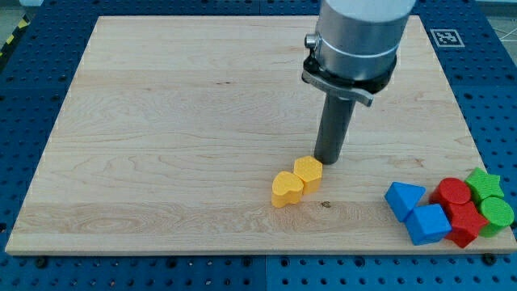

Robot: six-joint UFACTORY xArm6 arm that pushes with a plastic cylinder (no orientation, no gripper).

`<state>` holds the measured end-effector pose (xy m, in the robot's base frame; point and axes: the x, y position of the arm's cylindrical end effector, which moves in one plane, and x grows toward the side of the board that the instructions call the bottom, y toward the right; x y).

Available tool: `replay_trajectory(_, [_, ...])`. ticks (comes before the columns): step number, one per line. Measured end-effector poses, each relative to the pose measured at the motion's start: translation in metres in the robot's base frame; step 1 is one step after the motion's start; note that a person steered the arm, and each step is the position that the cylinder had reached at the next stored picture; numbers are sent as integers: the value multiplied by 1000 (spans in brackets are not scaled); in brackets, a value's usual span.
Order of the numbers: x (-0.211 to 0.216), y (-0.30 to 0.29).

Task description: Move your arm to the center right

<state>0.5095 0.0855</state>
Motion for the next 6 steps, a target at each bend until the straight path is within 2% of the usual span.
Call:
replay_trajectory(2, [7, 24])
replay_trajectory(5, [109, 31])
replay_trajectory(6, [109, 32])
